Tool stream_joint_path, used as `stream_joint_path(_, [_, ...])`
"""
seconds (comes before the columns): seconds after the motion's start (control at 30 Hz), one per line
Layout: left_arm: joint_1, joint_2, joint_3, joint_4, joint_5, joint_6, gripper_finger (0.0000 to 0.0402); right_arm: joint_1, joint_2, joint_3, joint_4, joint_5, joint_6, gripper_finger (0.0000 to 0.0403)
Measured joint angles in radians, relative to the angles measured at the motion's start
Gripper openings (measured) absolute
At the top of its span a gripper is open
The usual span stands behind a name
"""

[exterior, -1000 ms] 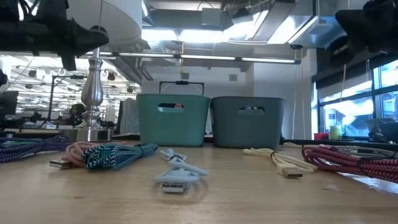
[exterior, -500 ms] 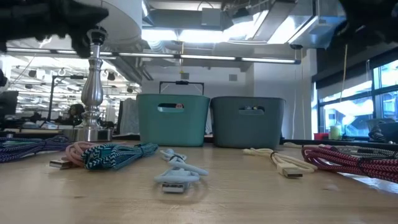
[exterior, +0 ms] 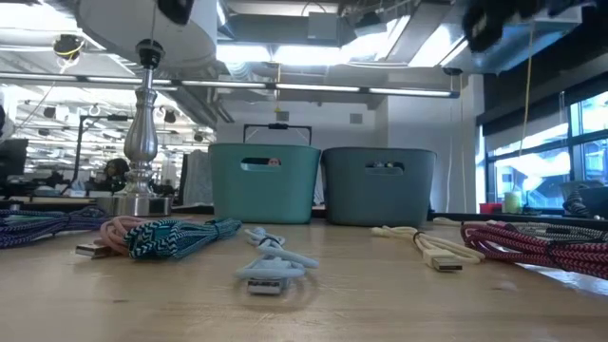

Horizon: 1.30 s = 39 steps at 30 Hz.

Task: Pick and place USB-C Cables
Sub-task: Put the white charger cable into the blue bin

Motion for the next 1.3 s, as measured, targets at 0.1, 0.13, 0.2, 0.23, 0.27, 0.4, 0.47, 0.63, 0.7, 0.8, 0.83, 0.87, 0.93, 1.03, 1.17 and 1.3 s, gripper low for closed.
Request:
stream_joint_path(0.1, [-0.029,0.004,0.024,-0.095,-0.119,-0.033,0.0028,0.003,0.151,0.129,-0.39,0.197,0.121,0.0012])
stream_joint_path(0.13, [-0.04,-0.002,0.025,-0.118,-0.165,-0.045,0.0025,0.003,0.194,0.155,-0.487,0.265,0.172,0.0012])
stream_joint_path(0.2, [-0.057,-0.016,0.025,-0.189,-0.253,-0.072,0.002,0.003,0.265,0.188,-0.639,0.393,0.273,0.0012])
stream_joint_path(0.23, [-0.065,-0.021,0.025,-0.224,-0.296,-0.098,0.0018,0.003,0.295,0.196,-0.694,0.454,0.316,0.0012])
stream_joint_path(0.27, [-0.072,-0.026,0.025,-0.255,-0.336,-0.128,0.0016,0.003,0.32,0.199,-0.746,0.51,0.357,0.0012])
stream_joint_path(0.4, [-0.097,-0.032,0.025,-0.325,-0.421,-0.212,0.0009,-0.015,0.382,0.166,-0.851,0.672,0.497,0.0012])
stream_joint_path(0.47, [-0.108,-0.031,0.025,-0.326,-0.426,-0.22,0.0007,-0.045,0.393,0.135,-0.841,0.69,0.53,0.0012])
stream_joint_path(0.63, [-0.128,-0.028,0.024,-0.327,-0.426,-0.193,0.0007,-0.151,0.399,0.044,-0.778,0.691,0.586,0.0012])
stream_joint_path(0.7, [-0.132,-0.028,0.024,-0.327,-0.426,-0.18,0.0008,-0.196,0.397,-0.006,-0.692,0.679,0.565,0.0012])
stream_joint_path(0.8, [-0.132,-0.026,0.024,-0.327,-0.426,-0.18,0.001,-0.268,0.397,-0.08,-0.521,0.619,0.509,0.0016])
stream_joint_path(0.83, [-0.132,-0.024,0.024,-0.328,-0.426,-0.18,0.0011,-0.292,0.398,-0.104,-0.464,0.594,0.49,0.0021])
stream_joint_path(0.87, [-0.132,-0.024,0.024,-0.331,-0.426,-0.18,0.0011,-0.313,0.398,-0.125,-0.415,0.576,0.466,0.0027])
stream_joint_path(0.93, [-0.132,-0.019,0.024,-0.329,-0.424,-0.18,0.001,-0.356,0.398,-0.159,-0.344,0.57,0.418,0.0043])
stream_joint_path(1.03, [-0.132,-0.014,0.024,-0.33,-0.423,-0.181,0.0007,-0.424,0.398,-0.185,-0.279,0.566,0.349,0.0076])
stream_joint_path(1.17, [-0.132,0.001,0.024,-0.33,-0.423,-0.188,0.0006,-0.513,0.4,-0.203,-0.203,0.5,0.267,0.0128])
stream_joint_path(1.3, [-0.132,0.022,0.024,-0.33,-0.421,-0.196,0.001,-0.582,0.415,-0.224,-0.174,0.428,0.241,0.017])
